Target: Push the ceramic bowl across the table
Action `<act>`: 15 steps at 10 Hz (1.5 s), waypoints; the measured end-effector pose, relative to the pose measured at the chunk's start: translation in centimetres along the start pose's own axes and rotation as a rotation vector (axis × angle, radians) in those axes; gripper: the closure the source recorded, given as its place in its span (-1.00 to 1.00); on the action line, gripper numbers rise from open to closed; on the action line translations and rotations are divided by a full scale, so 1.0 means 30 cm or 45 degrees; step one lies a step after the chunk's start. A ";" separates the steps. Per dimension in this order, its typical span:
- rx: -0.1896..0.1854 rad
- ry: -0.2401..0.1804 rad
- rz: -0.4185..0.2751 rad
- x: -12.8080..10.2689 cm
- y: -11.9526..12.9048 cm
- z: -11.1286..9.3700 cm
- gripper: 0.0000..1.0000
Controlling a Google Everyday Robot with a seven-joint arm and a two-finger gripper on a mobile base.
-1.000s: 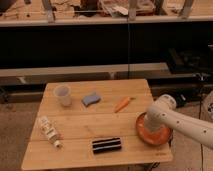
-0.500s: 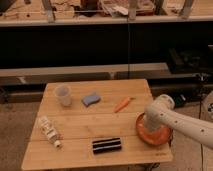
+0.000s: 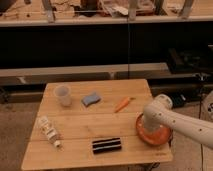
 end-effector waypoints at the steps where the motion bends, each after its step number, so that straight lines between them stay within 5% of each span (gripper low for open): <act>1: -0.001 -0.001 -0.007 -0.003 -0.001 0.001 0.62; 15: -0.040 -0.006 -0.152 -0.074 -0.035 -0.005 0.62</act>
